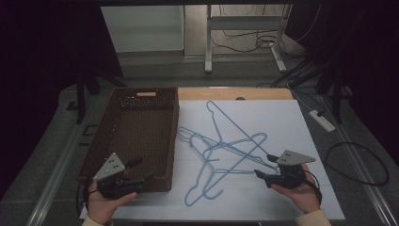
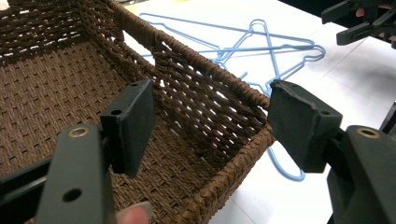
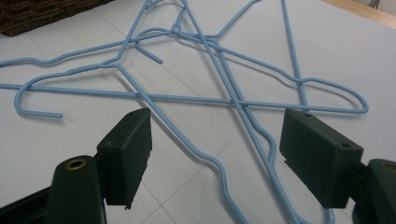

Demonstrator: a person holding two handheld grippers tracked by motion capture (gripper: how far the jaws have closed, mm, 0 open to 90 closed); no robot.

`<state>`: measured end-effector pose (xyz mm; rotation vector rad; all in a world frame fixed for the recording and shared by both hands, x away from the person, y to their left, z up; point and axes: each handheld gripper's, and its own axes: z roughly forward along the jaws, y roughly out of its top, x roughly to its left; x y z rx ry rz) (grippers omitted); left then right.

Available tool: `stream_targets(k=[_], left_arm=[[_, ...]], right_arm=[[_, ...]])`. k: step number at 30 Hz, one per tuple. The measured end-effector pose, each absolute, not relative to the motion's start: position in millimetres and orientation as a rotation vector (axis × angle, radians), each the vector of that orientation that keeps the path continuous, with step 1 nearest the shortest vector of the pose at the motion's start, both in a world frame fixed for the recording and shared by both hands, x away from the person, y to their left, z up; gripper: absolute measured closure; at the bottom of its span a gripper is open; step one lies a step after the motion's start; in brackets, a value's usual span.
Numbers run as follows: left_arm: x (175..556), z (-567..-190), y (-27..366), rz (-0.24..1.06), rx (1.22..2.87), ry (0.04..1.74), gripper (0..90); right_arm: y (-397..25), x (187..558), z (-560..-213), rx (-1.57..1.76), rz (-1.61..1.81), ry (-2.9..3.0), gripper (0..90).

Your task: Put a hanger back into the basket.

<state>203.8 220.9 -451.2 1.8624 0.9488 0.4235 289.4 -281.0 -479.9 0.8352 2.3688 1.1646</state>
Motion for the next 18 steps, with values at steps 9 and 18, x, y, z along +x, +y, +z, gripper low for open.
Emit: stream_targets(k=[9, 18], left_arm=[[203.1, -450.2, 220.9, 0.430, 1.864, 0.946, 32.2], [203.9, -451.6, 219.9, 0.428, 1.869, 0.948, 32.2]], right_arm=[[-280.8, 289.7, -480.6, 0.836, 1.154, 2.374, 26.1], [-281.0, 289.9, -481.6, 0.836, 1.147, 2.382, 26.6]])
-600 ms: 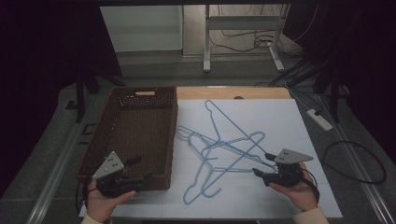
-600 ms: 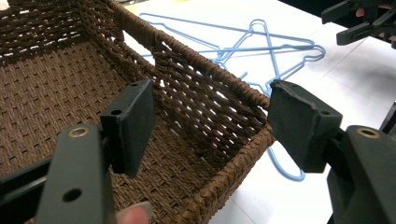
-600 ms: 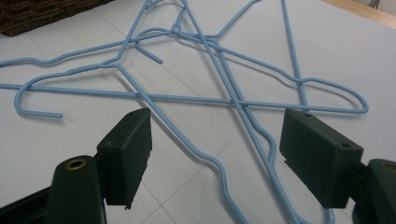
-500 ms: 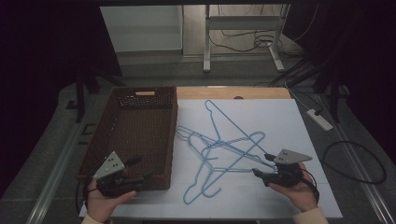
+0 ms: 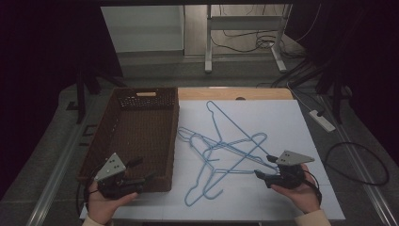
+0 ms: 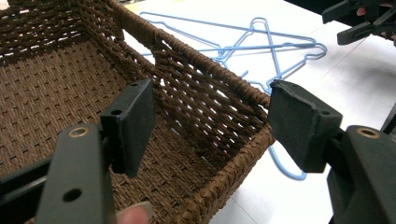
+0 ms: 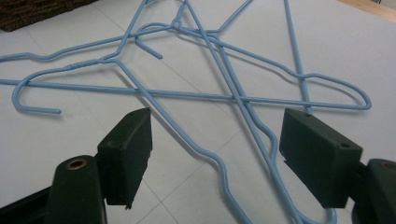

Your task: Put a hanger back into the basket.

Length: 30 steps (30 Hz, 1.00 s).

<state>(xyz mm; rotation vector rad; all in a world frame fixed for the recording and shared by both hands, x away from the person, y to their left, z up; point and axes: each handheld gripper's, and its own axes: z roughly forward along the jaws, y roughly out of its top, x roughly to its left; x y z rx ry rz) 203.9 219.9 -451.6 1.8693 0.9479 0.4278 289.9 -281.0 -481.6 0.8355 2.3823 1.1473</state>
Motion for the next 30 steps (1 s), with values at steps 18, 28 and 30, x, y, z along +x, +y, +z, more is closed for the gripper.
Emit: stream_targets(k=[18, 28, 30], left_arm=[[203, -449, 220, 0.426, 1.869, 0.944, 32.0], [202, -447, 221, 0.431, 1.861, 0.941, 32.0], [202, -448, 221, 0.431, 1.860, 0.943, 32.0]], right_arm=[[-265, 292, -475, 0.741, 1.057, 2.485, 27.1], [-252, 316, -457, 0.777, 0.854, 2.594, 55.7], [-250, 326, -457, 0.805, 0.781, 2.626, 72.8]])
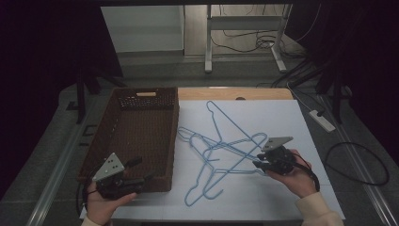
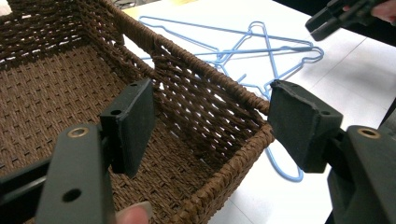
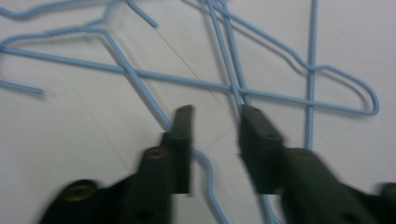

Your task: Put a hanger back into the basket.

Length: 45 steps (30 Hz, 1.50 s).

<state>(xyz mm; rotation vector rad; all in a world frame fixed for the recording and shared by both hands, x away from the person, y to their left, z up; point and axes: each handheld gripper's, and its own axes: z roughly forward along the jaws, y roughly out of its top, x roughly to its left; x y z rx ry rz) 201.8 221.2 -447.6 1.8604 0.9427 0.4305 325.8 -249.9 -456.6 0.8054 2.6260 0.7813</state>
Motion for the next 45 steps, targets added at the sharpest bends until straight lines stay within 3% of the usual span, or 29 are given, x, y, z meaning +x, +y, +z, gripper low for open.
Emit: stream_targets(k=[3, 7, 24, 45], left_arm=[[202, -448, 221, 0.431, 1.861, 0.945, 32.0], [203, -449, 221, 0.431, 1.863, 0.948, 32.0], [202, -448, 222, 0.430, 1.858, 0.948, 31.9], [202, -447, 224, 0.434, 1.853, 0.949, 31.9]], right_arm=[[-246, 338, -460, 0.815, 0.687, 2.678, 83.8], [-239, 347, -466, 0.800, 0.609, 2.728, 90.0], [-218, 352, -491, 0.729, 0.446, 2.885, 90.0], [-187, 297, -489, 0.589, 0.501, 2.994, 90.0]])
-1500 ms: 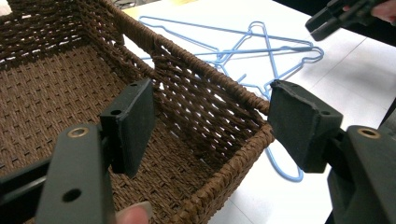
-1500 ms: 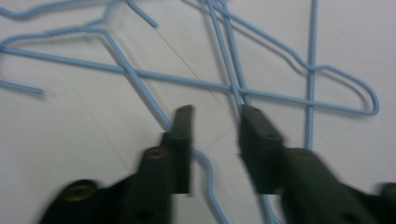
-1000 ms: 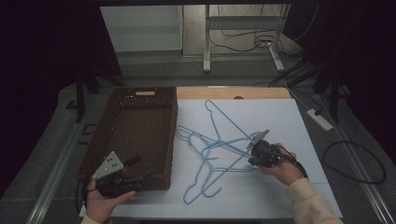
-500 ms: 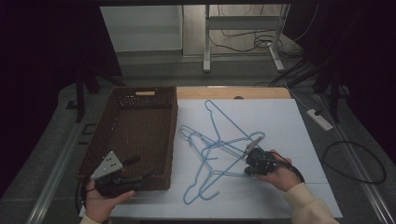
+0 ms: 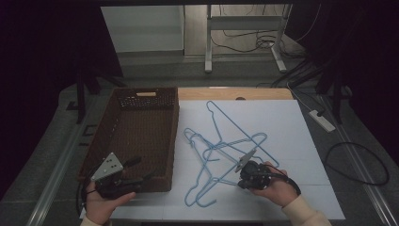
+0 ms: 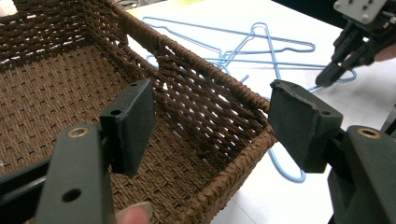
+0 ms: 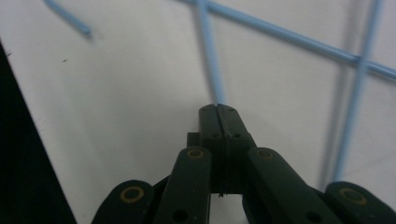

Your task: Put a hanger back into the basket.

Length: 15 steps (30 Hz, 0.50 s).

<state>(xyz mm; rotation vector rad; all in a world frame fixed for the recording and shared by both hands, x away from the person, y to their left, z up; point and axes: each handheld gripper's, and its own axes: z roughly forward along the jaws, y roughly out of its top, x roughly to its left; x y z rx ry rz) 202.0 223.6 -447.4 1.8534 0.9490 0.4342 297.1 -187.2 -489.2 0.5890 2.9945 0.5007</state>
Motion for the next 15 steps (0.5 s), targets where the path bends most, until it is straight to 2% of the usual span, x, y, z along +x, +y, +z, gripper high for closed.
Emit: stream_targets(k=[6, 13, 15], left_arm=[[202, -447, 224, 0.434, 1.852, 0.949, 31.9], [202, -447, 223, 0.434, 1.854, 0.948, 31.9], [202, -447, 223, 0.436, 1.857, 0.947, 31.9]], right_arm=[[-176, 292, -487, 0.517, 0.526, 2.987, 90.0], [-151, 307, -468, 0.446, 0.608, 2.924, 90.0], [-133, 313, -467, 0.393, 0.635, 2.911, 90.0]])
